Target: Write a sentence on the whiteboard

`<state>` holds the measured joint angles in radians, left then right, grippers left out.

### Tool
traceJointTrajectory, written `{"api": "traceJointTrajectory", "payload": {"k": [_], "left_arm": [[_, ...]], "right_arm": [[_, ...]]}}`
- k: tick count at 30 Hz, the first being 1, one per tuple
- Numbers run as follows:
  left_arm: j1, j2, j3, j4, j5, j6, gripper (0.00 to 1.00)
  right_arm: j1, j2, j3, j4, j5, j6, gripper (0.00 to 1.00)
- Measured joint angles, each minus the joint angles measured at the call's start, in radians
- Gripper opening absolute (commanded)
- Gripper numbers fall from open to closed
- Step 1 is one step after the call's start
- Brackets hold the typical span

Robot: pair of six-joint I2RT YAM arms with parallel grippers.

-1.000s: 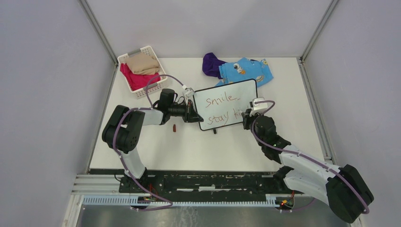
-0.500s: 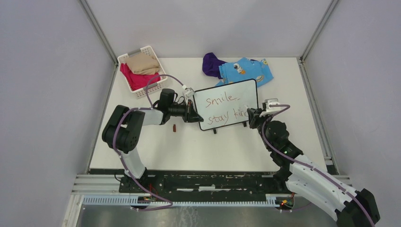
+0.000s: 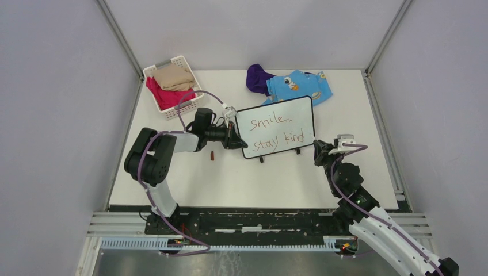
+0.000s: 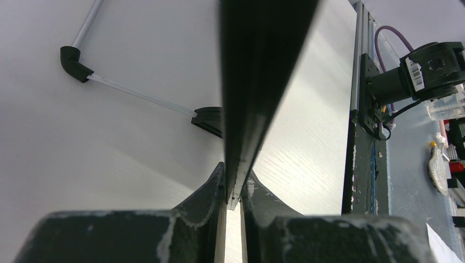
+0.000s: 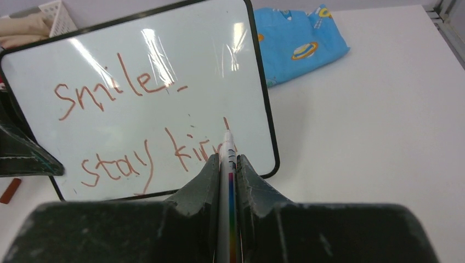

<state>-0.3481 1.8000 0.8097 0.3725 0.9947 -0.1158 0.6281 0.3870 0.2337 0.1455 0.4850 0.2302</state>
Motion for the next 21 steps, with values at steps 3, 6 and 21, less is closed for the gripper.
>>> {"api": "traceJointTrajectory", "payload": {"k": [3,6,21], "left_arm": [[0.000,0.000,0.000,-0.001,0.000,0.000,0.02],[0.000,0.000,0.001,-0.001,0.000,0.000,0.02],[0.000,0.000,0.001,-0.002,-0.002,0.000,0.02]], "right_arm": [[0.000,0.001,-0.029,-0.014,0.012,0.005,0.00],[0.000,0.034,-0.035,-0.016,0.008,0.021,0.00],[-0.012,0.182,-0.034,0.025,0.019,0.077,0.00]]}}
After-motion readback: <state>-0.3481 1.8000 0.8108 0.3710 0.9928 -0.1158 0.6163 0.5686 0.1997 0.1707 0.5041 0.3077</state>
